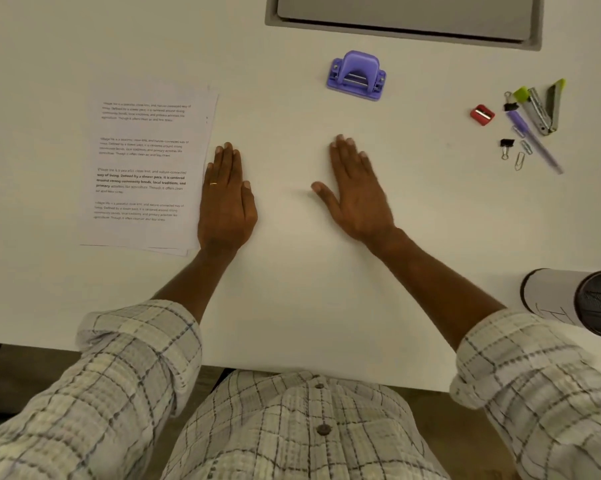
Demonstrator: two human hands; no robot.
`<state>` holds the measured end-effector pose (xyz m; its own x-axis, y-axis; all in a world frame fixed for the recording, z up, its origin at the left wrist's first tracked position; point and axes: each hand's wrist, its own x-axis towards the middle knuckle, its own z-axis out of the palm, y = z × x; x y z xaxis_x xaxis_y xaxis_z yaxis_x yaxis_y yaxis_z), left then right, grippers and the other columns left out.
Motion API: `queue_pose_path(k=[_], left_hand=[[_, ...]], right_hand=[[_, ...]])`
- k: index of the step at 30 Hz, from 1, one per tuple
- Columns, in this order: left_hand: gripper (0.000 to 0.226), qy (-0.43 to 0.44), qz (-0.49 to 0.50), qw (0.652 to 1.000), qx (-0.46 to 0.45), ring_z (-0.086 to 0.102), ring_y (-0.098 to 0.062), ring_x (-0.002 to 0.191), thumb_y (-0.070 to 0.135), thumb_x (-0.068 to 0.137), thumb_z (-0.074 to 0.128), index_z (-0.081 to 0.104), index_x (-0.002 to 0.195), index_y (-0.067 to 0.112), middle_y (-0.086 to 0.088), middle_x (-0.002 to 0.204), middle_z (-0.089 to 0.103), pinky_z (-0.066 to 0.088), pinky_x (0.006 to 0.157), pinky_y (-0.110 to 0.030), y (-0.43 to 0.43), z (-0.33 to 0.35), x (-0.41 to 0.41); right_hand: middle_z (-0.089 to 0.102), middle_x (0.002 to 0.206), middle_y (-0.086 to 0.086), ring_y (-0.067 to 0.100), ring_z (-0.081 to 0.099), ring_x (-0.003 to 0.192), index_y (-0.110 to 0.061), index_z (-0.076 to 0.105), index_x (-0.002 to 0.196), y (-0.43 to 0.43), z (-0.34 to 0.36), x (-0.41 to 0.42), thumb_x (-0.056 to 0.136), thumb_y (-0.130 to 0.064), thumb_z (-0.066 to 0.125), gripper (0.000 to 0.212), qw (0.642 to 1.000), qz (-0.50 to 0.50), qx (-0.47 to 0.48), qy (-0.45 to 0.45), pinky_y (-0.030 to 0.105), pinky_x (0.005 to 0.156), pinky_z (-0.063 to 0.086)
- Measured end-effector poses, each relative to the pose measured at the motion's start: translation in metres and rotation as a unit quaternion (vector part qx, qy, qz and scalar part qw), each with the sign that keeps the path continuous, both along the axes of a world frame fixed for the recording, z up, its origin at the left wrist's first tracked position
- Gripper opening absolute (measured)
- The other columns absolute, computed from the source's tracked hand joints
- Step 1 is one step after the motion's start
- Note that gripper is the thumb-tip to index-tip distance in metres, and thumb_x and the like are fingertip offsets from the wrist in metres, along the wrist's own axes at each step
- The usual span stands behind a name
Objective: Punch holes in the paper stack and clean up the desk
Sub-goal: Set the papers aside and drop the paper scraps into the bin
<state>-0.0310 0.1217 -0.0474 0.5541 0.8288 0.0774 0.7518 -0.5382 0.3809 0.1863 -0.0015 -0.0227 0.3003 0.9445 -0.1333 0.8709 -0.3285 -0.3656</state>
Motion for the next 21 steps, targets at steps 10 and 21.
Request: queue_pose_path(k=[10,21], left_hand=[[0.054,-0.006,-0.001,1.0,0.007,0.02,-0.024,0.158,0.02,0.108,0.035,0.028,0.158,0.001,-0.013,0.167,0.027,0.019,0.129,-0.042,-0.001,0.001,0.001],[0.054,0.0,0.005,1.0,-0.004,0.018,-0.022,0.158,0.02,0.108,0.034,0.027,0.159,0.003,-0.011,0.168,0.025,0.017,0.13,-0.04,-0.001,0.003,0.001]], right_hand=[[0.075,0.118,0.007,0.026,0.073,0.106,-0.01,0.075,0.116,-0.069,0.018,0.007,0.091,-0.001,0.069,0.027,0.989,-0.019,0.14,0.032,0.037,0.096,0.058],[0.062,0.13,0.001,0.015,0.057,0.117,-0.018,0.06,0.138,-0.061,0.018,-0.035,0.104,-0.022,0.053,0.035,0.986,-0.093,0.091,0.104,0.027,0.097,0.049]])
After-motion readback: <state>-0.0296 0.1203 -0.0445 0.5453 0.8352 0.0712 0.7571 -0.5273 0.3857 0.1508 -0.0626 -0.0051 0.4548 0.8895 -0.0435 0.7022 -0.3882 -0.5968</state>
